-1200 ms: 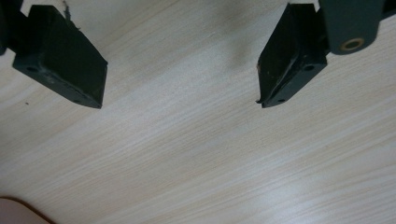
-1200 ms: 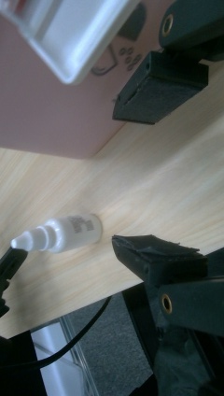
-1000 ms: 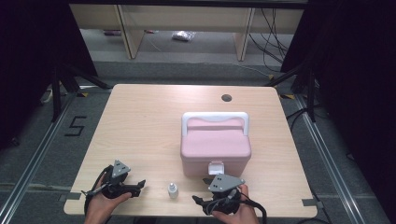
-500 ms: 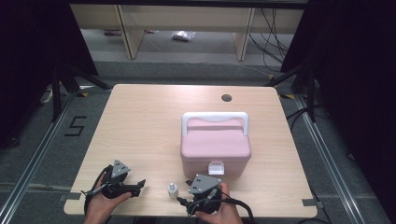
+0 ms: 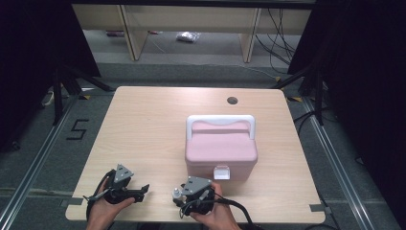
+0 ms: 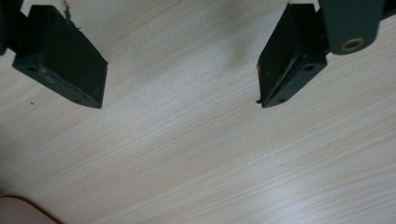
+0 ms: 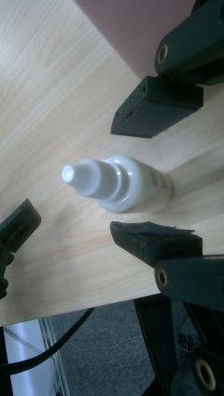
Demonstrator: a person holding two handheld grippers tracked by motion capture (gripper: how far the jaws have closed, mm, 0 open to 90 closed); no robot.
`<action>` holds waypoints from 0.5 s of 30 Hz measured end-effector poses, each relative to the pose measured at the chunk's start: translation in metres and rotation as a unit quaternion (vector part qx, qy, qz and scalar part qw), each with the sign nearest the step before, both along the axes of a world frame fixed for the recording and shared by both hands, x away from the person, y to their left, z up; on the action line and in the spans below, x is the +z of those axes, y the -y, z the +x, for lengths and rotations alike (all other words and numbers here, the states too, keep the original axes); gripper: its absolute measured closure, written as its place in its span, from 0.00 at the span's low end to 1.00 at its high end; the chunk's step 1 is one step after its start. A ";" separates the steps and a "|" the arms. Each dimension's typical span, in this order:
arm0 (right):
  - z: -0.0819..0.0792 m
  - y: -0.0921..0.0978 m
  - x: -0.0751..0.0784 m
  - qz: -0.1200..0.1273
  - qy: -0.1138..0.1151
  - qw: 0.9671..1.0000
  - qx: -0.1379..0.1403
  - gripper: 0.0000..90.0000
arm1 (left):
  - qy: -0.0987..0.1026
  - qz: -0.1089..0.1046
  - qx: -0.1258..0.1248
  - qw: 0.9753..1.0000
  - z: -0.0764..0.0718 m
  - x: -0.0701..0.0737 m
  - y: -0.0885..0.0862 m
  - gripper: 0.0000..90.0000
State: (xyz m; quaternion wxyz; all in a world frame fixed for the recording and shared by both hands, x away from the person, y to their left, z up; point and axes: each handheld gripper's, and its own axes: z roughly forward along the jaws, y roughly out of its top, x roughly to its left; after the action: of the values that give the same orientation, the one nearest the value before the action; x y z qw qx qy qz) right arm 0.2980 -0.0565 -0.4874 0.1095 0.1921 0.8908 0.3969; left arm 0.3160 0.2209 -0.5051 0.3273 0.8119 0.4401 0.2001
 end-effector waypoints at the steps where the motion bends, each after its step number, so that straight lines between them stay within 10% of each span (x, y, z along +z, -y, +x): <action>1: 0.000 0.000 0.000 0.000 0.000 1.000 0.000 0.52 | 0.000 0.000 0.001 1.000 0.000 0.000 0.000 0.17; 15: 0.006 -0.011 -0.007 -0.016 0.001 1.000 0.015 0.67 | 0.000 -0.002 0.000 1.000 0.000 0.000 0.000 0.17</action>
State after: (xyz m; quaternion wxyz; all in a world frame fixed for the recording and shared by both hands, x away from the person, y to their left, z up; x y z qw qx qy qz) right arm 0.3040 -0.0458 -0.4947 0.1079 0.1768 0.8996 0.3845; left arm 0.3157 0.2205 -0.5049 0.3293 0.8113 0.4402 0.1993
